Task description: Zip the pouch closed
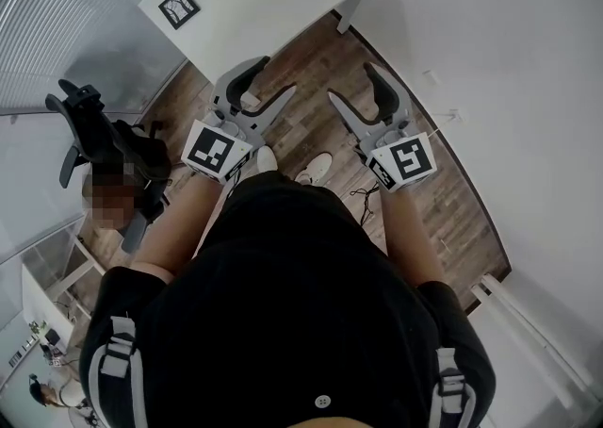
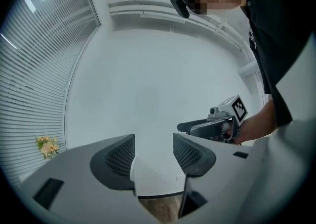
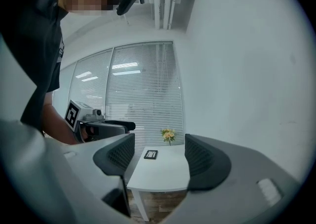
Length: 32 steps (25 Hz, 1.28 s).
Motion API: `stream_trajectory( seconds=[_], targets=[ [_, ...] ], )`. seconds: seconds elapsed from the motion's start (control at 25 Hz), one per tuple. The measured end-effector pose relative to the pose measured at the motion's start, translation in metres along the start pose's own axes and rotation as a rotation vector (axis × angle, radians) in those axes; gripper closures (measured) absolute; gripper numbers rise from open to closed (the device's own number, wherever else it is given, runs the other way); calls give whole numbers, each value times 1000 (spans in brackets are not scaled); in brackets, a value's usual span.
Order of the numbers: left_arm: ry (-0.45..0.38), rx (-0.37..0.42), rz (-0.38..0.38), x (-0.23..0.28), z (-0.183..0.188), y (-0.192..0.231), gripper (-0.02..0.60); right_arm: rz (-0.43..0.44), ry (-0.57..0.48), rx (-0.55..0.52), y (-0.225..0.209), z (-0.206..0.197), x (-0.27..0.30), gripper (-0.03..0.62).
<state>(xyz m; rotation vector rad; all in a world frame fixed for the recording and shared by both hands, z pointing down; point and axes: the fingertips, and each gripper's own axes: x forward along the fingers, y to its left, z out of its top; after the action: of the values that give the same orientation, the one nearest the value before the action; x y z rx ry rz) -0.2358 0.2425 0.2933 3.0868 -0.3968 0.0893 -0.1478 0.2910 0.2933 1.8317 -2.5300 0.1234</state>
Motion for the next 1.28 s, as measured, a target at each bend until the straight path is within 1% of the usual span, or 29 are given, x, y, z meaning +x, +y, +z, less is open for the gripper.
stream_trajectory(
  seconds=[0.08,0.2,0.28,0.36,0.6,0.76,1.08,1.28],
  targets=[
    [-3,2,11,2,0,2,337,-1,-1,-5,-2,1,1,279],
    [-3,8,16,5,1,3,336,-2,-7,-8,-5,2,1,279],
    [4,18,21,8,0,2,330,-4,-11,-7,-9,2,0,259],
    [9,25,33,12,-1,2,316,-4,-11,-5,-14,3,-1,244],
    [4,27,82,24,1,0,276,1,-25,-5,-30,4,-11,233],
    [6,26,95,41,0,-6,272,21,-28,3,-45,2,-18,233],
    [20,22,88,77,-7,-34,273,70,-25,3,-74,-1,-36,233],
    [22,37,85,95,-2,-41,273,74,-31,18,-89,-2,-41,232]
  ],
)
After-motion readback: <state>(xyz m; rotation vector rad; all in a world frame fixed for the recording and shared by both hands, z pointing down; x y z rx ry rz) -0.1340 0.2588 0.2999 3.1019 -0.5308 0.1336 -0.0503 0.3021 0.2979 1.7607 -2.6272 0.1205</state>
